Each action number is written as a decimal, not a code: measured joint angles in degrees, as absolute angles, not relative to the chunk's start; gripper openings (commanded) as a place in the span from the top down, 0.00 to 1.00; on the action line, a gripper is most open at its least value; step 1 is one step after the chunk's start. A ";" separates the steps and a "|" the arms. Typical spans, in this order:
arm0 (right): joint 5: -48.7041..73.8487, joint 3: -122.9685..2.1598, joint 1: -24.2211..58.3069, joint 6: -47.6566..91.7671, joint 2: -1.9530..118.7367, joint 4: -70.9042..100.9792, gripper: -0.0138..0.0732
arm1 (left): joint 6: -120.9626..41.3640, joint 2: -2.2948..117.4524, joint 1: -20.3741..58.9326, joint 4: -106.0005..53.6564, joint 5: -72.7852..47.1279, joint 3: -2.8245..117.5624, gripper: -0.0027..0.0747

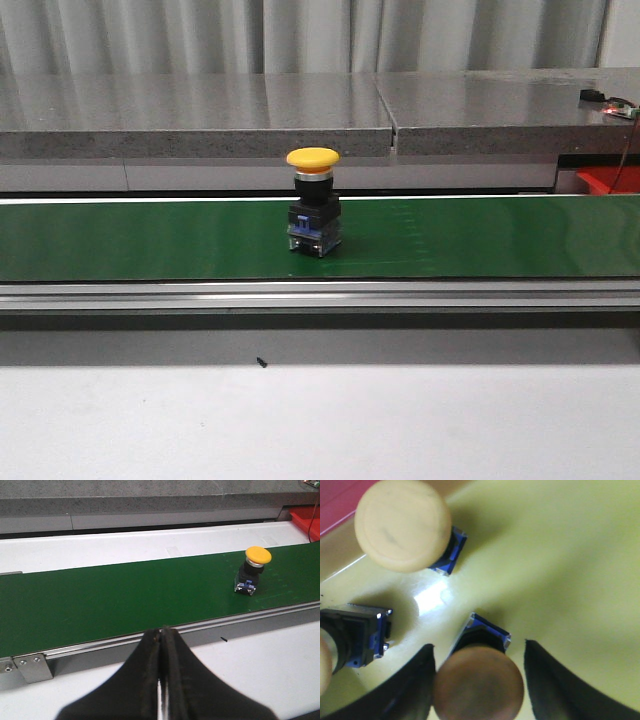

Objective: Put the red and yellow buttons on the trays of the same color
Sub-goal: 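Lower the held yellow button into the yellow tray and release, then grasp the second yellow button on the belt with the right gripper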

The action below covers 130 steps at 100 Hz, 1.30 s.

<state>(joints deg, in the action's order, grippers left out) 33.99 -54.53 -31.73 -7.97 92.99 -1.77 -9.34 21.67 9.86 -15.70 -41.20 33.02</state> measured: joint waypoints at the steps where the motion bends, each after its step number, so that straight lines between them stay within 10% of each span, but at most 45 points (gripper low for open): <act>1: 33.99 -54.53 -31.73 -7.97 92.99 -1.77 0.17 | -9.34 21.67 9.86 -15.70 -41.20 33.02 0.99; 64: 34.85 -53.12 -29.96 -8.07 80.67 -1.14 0.17 | -9.34 21.67 9.86 -15.70 -41.20 33.02 0.99; 130: 40.17 -54.69 0.26 -5.96 74.66 -1.14 0.17 | -9.34 21.67 9.86 -15.70 -41.20 33.02 0.99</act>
<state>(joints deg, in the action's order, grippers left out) 40.17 -54.69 0.26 -5.96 74.66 -1.14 -9.34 21.67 9.86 -15.70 -41.20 33.02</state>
